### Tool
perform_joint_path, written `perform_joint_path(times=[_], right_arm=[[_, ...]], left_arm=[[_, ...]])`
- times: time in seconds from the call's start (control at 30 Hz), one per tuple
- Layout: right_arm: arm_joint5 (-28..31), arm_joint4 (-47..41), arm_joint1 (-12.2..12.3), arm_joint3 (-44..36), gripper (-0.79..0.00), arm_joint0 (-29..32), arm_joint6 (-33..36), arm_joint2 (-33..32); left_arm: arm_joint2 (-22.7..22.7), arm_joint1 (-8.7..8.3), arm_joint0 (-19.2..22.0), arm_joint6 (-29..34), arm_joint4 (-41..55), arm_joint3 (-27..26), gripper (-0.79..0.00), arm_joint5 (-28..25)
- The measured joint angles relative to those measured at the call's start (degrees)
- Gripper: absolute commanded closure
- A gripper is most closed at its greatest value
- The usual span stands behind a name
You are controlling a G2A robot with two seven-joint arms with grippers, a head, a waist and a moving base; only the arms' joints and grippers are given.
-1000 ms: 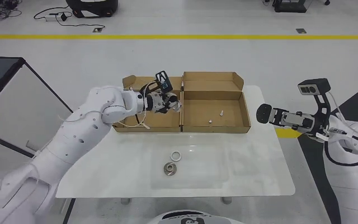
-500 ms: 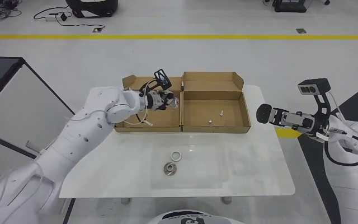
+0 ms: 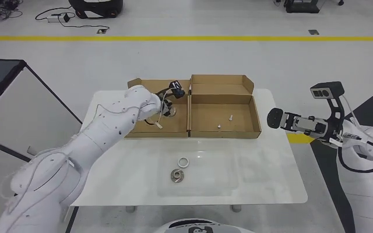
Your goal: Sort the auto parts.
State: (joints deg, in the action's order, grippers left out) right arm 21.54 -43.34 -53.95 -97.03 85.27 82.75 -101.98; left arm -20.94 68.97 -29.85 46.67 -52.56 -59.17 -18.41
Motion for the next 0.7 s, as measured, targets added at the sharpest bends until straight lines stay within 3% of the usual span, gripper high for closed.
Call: perform_joint_path(times=[0.27,0.57,0.63,0.67,0.7], right_arm=[[0.00,0.00,0.00,0.00,-0.785,0.00,0.00,0.00],[0.00,0.00,0.00,0.00,-0.785,0.00,0.00,0.00],[0.00,0.00,0.00,0.00,-0.785,0.00,0.00,0.00],[0.00,0.00,0.00,0.00,-0.785,0.00,0.00,0.00],[0.00,0.00,0.00,0.00,-0.785,0.00,0.00,0.00]], left_arm=[[4.22,6.84,1.68,0.83,-1.51,10.15,0.000,0.04],[6.32,12.45,2.35,0.19,-3.84,19.05,0.000,-0.76],[6.48,13.31,2.45,0.00,-4.24,20.57,-0.062,-0.96],[6.55,13.83,2.52,-0.13,-4.49,21.54,-0.185,-1.05],[6.56,14.22,2.57,-0.26,-4.61,22.21,-0.185,-1.15]])
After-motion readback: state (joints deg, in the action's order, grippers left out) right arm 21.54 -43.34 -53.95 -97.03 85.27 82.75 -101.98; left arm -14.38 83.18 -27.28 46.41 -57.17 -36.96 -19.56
